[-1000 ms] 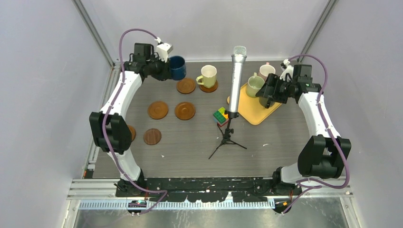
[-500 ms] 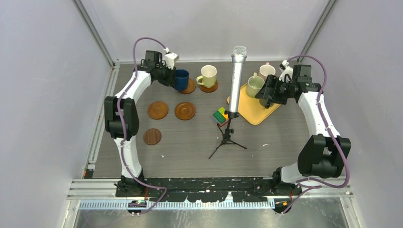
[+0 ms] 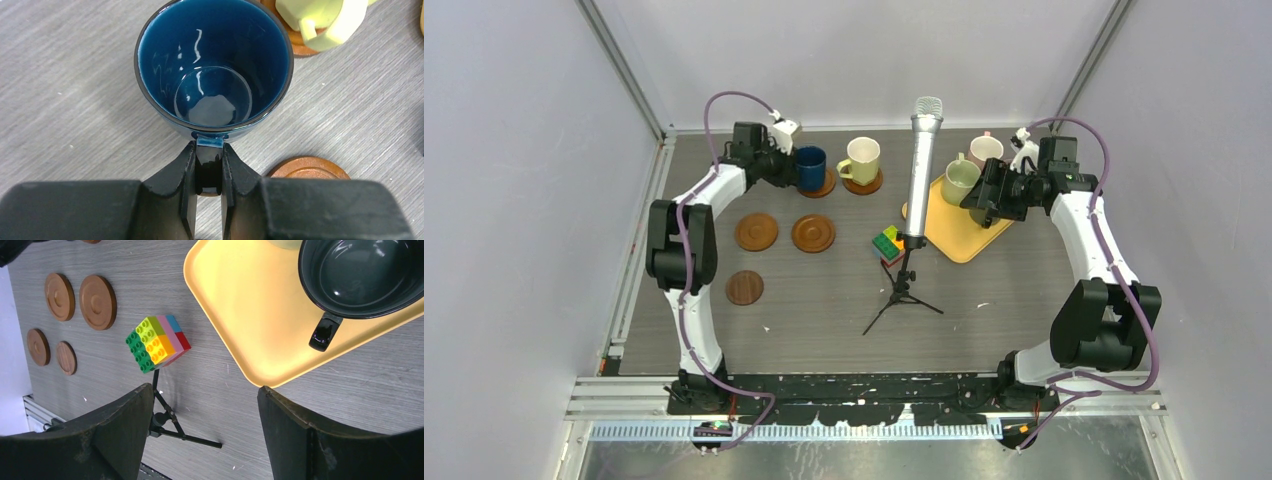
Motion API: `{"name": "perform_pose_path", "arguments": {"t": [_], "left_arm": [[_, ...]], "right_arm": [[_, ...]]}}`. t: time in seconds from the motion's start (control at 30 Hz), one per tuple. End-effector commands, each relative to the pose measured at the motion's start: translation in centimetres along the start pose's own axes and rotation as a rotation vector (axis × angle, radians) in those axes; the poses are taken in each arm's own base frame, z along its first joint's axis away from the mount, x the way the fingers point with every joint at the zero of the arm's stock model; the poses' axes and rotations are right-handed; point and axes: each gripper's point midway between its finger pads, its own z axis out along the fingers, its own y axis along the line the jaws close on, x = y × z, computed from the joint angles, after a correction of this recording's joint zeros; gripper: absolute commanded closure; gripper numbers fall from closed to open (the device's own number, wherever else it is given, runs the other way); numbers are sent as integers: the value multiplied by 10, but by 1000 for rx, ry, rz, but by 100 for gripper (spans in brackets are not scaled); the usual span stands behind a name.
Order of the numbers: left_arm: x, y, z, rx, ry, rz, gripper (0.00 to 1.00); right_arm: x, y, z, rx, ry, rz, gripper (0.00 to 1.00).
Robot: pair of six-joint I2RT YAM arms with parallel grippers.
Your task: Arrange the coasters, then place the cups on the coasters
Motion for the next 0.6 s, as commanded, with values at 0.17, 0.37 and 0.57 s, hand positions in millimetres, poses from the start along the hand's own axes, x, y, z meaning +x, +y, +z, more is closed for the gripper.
{"name": "perform_pose_path", "arguments": {"t": [0.17,0.37,0.57], "left_arm": [[-37,-1,5,23,-169,85,100],[-37,0,10,28,-189,90,100],[-27,1,16,33,-169,99,100]], "right_arm": [[-10,6,-2,-31,-20,-19,19],[-10,5,-1,-30,-17,-16,19],[-9,4,1,-30,-13,-12,19]]}}
